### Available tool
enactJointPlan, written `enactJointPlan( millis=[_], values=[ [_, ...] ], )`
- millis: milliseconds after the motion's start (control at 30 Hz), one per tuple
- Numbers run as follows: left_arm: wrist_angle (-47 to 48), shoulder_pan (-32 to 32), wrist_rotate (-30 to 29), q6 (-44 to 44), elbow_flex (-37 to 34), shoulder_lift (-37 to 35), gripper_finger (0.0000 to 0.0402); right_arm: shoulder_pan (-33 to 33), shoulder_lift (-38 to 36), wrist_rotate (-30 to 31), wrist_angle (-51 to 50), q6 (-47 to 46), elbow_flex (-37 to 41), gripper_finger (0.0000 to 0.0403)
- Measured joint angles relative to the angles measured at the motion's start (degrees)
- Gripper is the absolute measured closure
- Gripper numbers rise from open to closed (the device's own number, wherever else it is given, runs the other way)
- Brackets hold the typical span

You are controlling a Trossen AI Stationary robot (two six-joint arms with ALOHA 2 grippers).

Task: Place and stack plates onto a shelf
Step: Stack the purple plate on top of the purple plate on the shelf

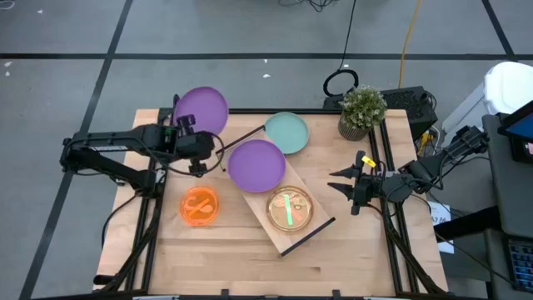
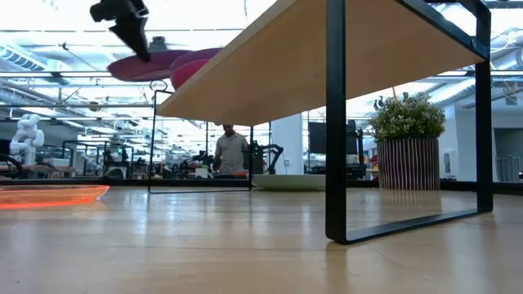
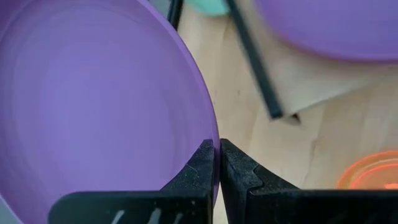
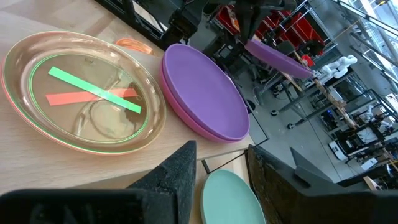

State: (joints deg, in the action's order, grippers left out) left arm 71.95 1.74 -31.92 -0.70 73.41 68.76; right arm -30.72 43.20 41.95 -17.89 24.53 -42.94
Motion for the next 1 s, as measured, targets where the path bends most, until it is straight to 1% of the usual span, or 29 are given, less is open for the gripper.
enactJointPlan(
  millis=[133,300,567,633,767,1000],
  values=[
    [-0.1,-0.7,2.7,-4.9,5.0,3.9,0.0392,0.0,0.0,0.0,0.0,0.0,0.0,0.0275],
    [-0.1,-1.6,6.4,-9.5,10.5,11.0,0.0392,0.0,0.0,0.0,0.1,-0.2,0.0,0.0275],
    [-0.1,-4.2,7.1,-14.0,17.3,20.5,0.0392,0.0,0.0,0.0,0.0,-1.1,0.0,0.0275],
    [-0.1,-4.8,8.3,-14.7,18.9,22.4,0.0392,0.0,0.0,0.0,0.0,-1.1,0.0,0.0275],
    [-0.4,-6.2,10.9,-16.2,20.3,25.1,0.0392,0.0,0.0,0.0,0.0,-1.1,0.0,0.0275],
    [-2.1,-9.2,11.4,-17.3,20.7,26.5,0.0392,0.0,0.0,0.0,-0.2,-1.3,0.0,0.0275]
  ],
)
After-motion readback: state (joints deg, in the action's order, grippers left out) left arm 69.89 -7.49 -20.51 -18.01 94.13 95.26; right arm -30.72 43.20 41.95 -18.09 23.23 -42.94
